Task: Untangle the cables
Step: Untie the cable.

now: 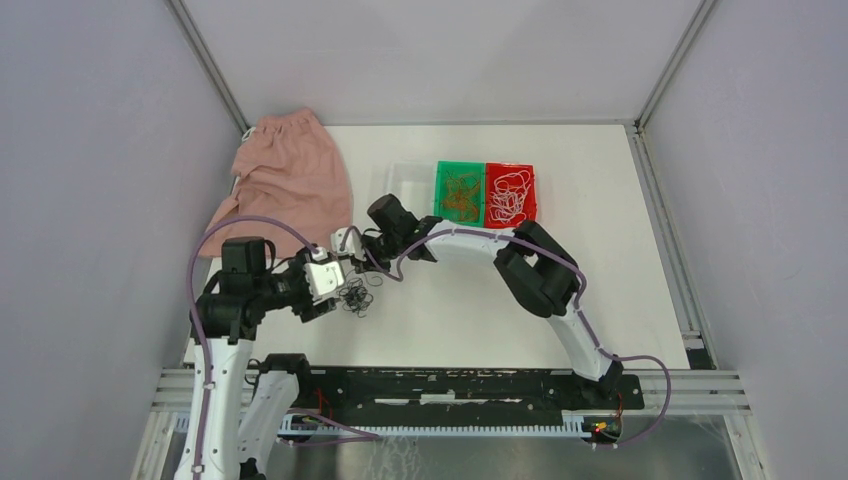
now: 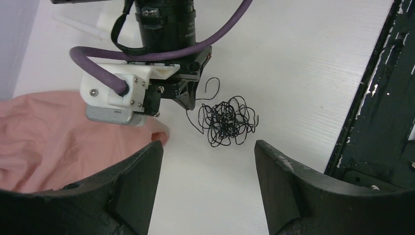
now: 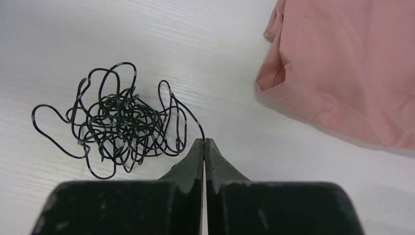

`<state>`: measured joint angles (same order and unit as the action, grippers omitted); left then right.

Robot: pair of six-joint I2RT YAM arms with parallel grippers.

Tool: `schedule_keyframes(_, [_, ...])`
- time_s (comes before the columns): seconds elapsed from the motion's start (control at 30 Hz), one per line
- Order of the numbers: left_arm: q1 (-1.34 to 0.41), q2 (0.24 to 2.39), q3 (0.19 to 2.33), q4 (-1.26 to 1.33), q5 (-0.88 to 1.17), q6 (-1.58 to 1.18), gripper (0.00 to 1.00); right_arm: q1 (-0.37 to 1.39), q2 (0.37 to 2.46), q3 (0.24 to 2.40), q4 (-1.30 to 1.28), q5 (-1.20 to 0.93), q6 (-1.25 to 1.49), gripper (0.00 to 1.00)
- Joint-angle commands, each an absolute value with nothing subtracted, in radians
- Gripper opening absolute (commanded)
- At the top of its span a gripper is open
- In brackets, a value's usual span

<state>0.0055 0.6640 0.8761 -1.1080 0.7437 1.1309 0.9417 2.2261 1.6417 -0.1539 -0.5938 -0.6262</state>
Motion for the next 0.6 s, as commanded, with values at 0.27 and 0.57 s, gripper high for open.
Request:
schedule_keyframes(0.27, [0.012,0.577,0.873,-0.956,0.808,0.981,0.76,0.914,1.859,1.412,0.119,-0.609,-0.312,0.00])
schedule_keyframes(0.57, [0.012,0.639,0.949,-0.834,0.937,0.812,0.70,0.968,1.628,1.331,0.099,-0.613,-0.211,0.00])
